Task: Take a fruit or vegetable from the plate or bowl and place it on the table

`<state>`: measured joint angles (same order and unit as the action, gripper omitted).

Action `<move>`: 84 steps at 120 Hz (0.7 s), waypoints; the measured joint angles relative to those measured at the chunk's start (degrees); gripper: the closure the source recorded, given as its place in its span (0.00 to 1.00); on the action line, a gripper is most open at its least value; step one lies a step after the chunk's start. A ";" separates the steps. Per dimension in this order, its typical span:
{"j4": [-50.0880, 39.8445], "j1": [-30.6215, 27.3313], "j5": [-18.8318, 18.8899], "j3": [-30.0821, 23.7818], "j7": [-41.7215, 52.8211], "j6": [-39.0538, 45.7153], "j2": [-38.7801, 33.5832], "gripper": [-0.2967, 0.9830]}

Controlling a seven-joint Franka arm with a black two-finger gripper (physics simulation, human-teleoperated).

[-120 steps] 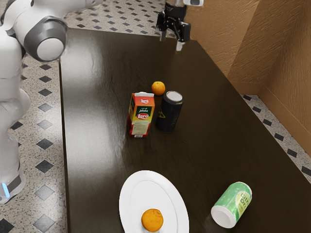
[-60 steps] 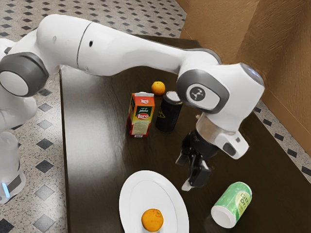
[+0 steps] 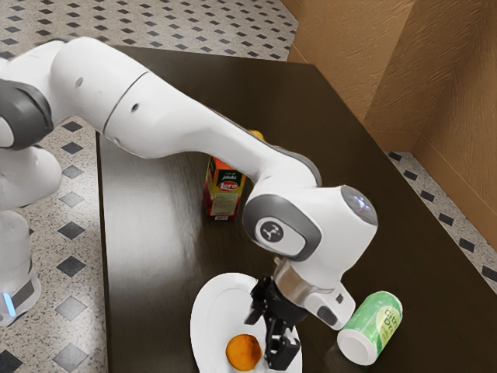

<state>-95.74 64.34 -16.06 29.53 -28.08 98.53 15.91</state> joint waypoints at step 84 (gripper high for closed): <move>-5.56 2.69 -0.17 0.79 -6.41 3.75 -1.69 0.25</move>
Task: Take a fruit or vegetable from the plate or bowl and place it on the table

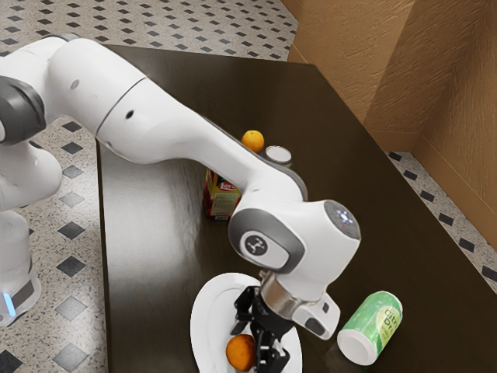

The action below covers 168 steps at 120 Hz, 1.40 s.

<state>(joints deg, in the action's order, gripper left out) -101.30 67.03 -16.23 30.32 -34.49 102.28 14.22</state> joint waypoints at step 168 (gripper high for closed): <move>44.84 -24.33 -1.50 -28.75 -2.92 7.16 25.99 0.42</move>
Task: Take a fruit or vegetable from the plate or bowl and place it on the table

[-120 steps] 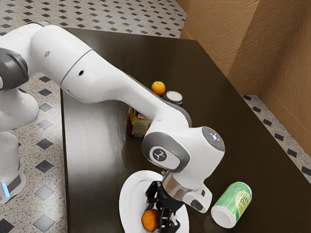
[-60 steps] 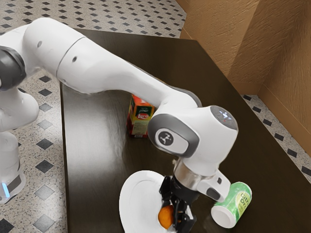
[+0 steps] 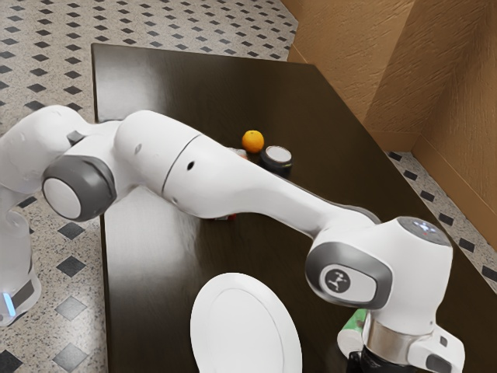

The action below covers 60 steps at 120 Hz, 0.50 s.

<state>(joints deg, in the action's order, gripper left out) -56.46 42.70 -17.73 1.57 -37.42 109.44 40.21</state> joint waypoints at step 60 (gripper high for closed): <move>-7.20 -0.35 16.89 34.30 -2.37 -33.69 -33.35 0.24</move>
<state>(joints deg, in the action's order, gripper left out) -63.66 42.35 -0.84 35.86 -39.79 75.75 6.86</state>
